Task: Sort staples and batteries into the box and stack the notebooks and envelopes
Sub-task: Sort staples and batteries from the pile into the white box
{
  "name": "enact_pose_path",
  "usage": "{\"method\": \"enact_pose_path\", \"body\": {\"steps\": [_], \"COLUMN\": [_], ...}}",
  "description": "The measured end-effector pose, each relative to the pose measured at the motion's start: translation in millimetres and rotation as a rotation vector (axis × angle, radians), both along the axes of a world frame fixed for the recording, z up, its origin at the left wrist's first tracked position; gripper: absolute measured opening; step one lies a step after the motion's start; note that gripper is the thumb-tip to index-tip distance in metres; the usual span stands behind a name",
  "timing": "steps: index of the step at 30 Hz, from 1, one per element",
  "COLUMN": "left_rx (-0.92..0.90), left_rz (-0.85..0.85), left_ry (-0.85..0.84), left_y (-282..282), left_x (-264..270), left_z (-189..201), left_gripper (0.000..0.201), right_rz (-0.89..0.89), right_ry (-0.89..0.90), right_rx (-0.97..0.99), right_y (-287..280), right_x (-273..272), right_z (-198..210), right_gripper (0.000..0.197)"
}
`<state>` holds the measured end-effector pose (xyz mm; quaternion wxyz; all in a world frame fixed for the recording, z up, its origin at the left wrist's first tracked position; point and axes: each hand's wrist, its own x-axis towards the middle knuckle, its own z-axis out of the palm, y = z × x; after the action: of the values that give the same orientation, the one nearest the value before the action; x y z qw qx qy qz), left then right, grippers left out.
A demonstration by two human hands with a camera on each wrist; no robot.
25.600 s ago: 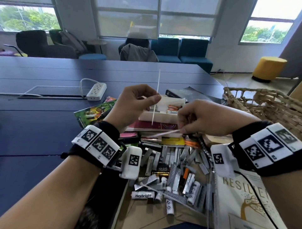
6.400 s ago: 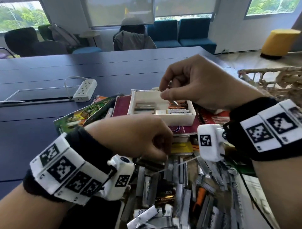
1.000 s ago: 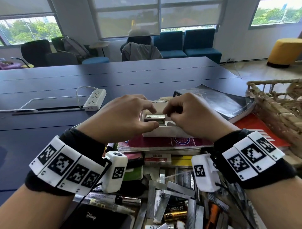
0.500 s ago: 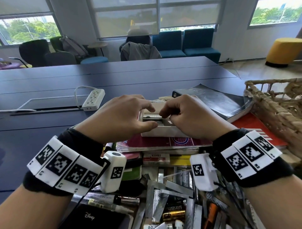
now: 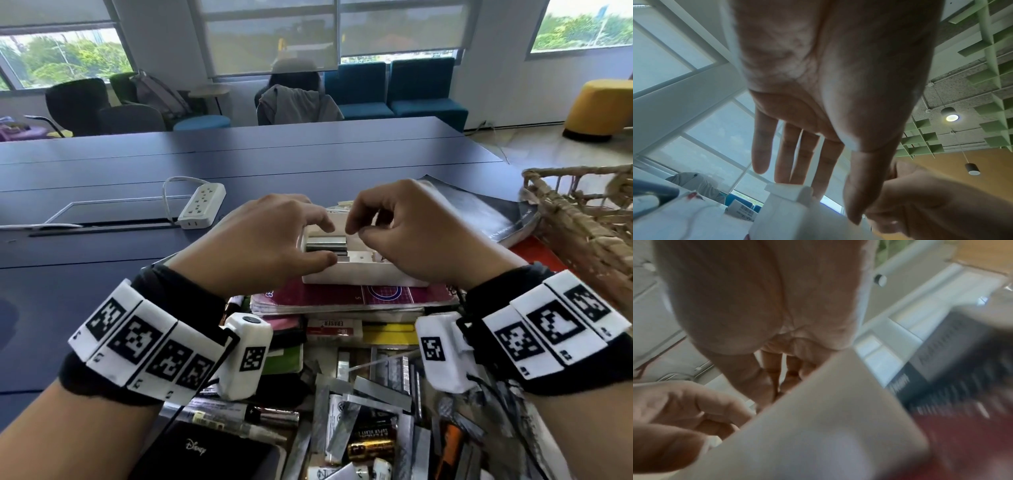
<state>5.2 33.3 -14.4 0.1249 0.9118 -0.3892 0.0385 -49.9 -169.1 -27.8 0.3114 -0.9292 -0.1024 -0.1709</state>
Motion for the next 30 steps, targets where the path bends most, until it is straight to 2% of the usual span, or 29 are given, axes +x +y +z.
{"method": "enact_pose_path", "body": {"steps": [3, 7, 11, 14, 18, 23, 30], "left_rx": [-0.110, -0.217, -0.251, -0.275, -0.279, -0.247, -0.234], "left_rz": [-0.031, -0.032, -0.014, 0.015, 0.018, -0.002, -0.018], "left_ry": [0.005, -0.007, 0.027, 0.010, 0.018, 0.037, 0.041], "left_y": [1.1, 0.4, 2.9, 5.0, 4.3, 3.9, 3.4], "left_x": [-2.6, -7.2, -9.0, -9.7, -10.8, -13.2, -13.2], "left_z": [1.8, 8.2, 12.6, 14.0, 15.9, 18.8, 20.3], "left_gripper": [0.036, 0.015, 0.005, 0.006, 0.007, 0.007, 0.010], "right_rz": [0.137, 0.328, 0.410, 0.435, 0.435, 0.439, 0.496], "right_ry": [0.111, 0.362, 0.613, 0.711, 0.699, 0.680, 0.646], "right_rx": [-0.093, -0.232, -0.289, -0.332, -0.439, -0.452, -0.477], "right_y": [0.6, 11.2, 26.3, 35.7, 48.1, 57.7, 60.2], "right_x": [-11.0, -25.0, -27.5, -26.7, -27.1, -28.5, -28.7], "right_z": [18.7, 30.1, 21.8, 15.4, 6.3, -1.8, -3.3], "right_gripper": [0.017, 0.011, 0.019, 0.022, 0.022, 0.013, 0.011]}}
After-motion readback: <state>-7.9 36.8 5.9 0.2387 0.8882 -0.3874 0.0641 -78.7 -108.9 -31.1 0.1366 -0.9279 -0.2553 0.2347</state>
